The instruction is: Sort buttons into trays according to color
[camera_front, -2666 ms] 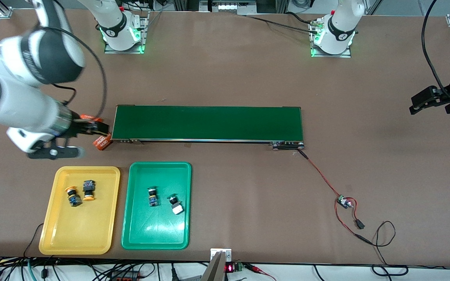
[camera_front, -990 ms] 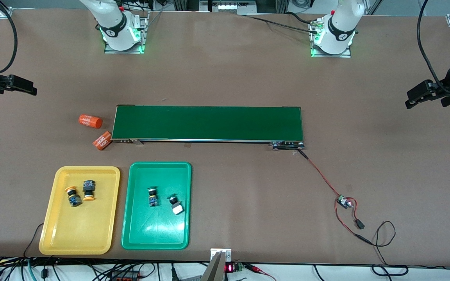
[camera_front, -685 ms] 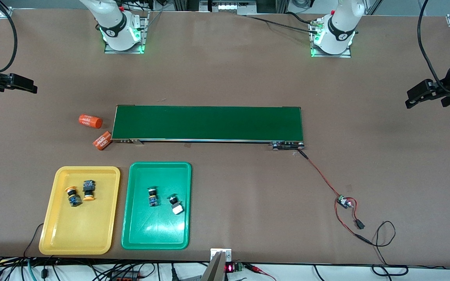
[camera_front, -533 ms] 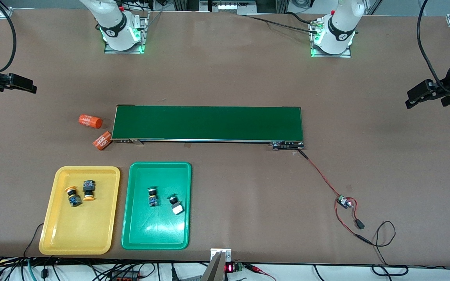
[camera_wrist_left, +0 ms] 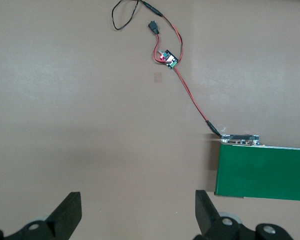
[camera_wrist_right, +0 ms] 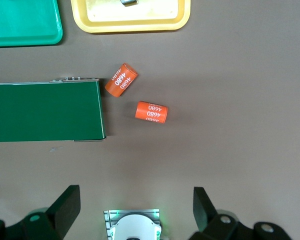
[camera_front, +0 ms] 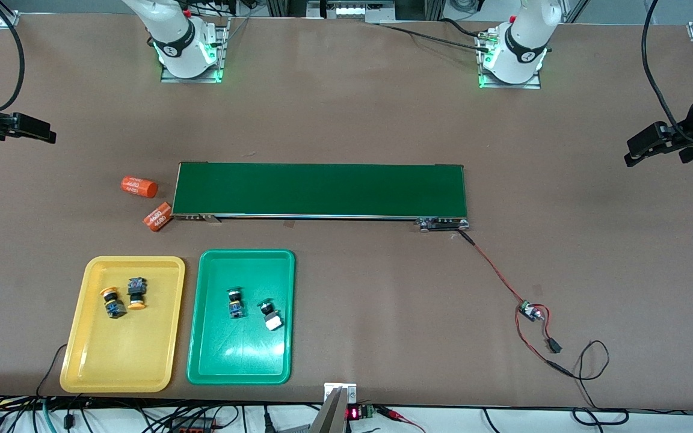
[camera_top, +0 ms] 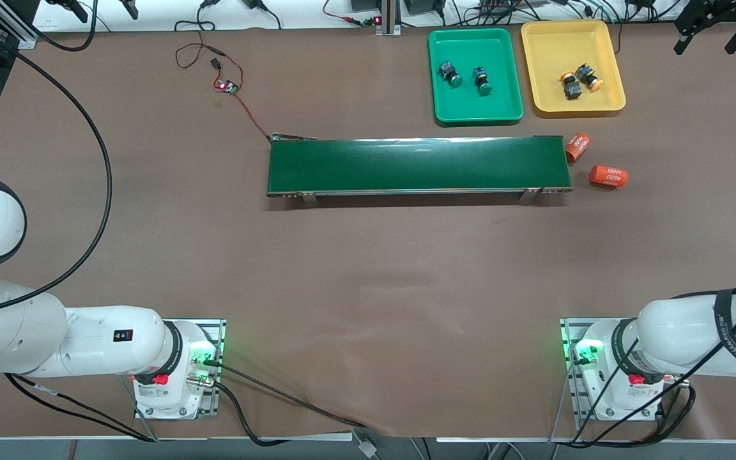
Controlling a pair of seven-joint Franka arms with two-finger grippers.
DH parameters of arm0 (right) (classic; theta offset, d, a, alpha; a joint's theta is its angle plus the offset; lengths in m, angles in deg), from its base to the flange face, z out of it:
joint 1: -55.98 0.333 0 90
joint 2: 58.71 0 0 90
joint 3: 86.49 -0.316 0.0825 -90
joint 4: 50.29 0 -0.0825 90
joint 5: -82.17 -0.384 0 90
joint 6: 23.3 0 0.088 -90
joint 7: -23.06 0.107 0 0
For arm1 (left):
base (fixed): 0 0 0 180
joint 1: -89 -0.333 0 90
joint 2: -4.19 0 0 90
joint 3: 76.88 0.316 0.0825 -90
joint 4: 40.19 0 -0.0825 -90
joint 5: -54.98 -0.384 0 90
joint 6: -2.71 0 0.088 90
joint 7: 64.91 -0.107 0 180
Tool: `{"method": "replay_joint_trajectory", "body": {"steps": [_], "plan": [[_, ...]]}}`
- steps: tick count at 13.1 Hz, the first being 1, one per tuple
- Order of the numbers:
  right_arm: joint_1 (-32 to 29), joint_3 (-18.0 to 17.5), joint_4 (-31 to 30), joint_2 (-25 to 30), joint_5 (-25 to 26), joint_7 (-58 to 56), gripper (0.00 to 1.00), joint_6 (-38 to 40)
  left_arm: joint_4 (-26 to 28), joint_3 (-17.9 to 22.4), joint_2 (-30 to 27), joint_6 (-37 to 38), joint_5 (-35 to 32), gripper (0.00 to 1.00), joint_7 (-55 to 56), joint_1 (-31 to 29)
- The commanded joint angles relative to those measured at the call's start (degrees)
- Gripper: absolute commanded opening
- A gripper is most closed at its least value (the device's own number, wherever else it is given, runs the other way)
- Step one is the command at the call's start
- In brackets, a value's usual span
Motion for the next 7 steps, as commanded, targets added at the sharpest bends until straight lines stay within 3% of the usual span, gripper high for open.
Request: {"method": "replay_joint_trajectory", "body": {"steps": [1, 7], "plan": [[-0.52, -0.2, -0.49, 0.78, -0.35, -0.74, 1.0, 1.4, 0.19, -0.32, -1.12, 0.77, 1.13, 1.0, 0.03, 0.04], [-0.43, -0.2, -0.13, 0.78, 0.0, 0.93, 1.0, 3.08, 0.1, -0.58, -1.12, 0.68, 1.13, 1.0, 0.03, -0.05]]}}
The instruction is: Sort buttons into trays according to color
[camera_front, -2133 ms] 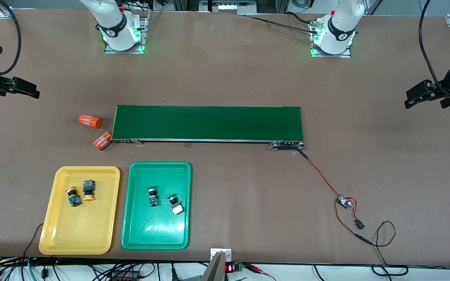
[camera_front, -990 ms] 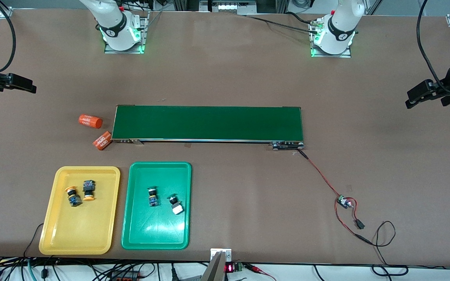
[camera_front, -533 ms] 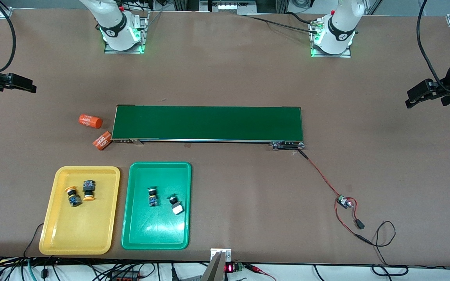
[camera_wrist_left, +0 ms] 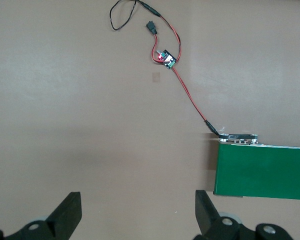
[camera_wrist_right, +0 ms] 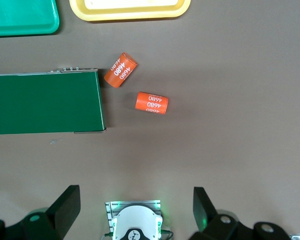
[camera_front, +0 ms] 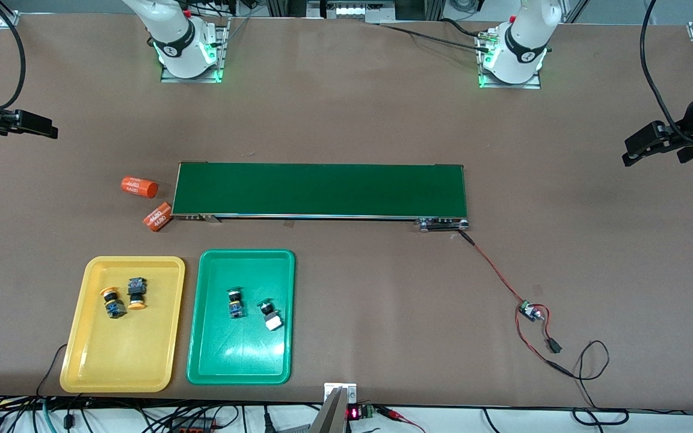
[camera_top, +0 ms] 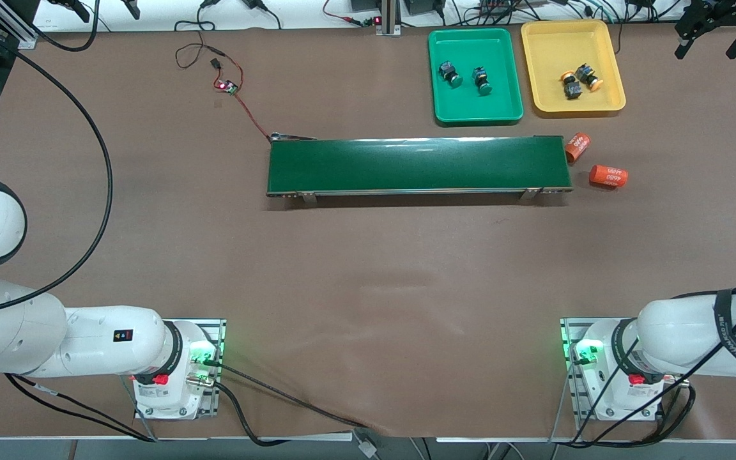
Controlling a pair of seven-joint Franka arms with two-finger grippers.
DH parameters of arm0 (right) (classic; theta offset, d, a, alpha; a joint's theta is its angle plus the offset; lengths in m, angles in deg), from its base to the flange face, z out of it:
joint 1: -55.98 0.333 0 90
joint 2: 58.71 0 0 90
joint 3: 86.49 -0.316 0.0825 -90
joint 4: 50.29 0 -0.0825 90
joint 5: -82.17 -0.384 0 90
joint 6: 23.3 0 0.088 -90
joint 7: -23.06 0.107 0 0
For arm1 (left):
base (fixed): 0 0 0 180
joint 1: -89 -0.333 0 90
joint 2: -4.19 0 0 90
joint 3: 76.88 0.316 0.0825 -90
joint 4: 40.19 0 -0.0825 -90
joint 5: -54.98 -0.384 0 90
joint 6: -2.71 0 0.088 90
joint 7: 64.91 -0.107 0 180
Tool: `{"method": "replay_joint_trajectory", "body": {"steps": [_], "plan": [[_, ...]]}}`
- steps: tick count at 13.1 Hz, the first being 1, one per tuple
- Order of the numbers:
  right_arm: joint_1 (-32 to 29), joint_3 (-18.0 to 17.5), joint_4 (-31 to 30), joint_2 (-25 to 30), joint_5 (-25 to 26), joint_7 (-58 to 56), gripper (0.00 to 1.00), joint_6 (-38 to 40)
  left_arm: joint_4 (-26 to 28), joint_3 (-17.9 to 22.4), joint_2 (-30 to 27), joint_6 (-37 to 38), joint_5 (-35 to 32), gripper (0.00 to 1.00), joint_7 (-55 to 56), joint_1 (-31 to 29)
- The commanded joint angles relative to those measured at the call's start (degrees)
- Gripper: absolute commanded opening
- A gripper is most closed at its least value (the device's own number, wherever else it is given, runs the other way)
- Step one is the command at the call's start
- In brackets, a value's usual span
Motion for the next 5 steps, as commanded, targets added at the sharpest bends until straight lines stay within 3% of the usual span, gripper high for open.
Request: {"method": "replay_joint_trajectory", "body": {"steps": [1, 5], "plan": [[-0.4, -0.2, -0.14, 0.78, 0.08, 0.06, 1.0, 0.8, 0.1, -0.27, -0.96, 0.68, 1.04, 1.0, 0.03, -0.05], [-0.49, -0.2, -0.14, 0.78, 1.14, -0.21, 1.0, 1.24, 0.1, -0.18, -0.96, 0.77, 1.13, 1.0, 0.12, -0.14]]}}
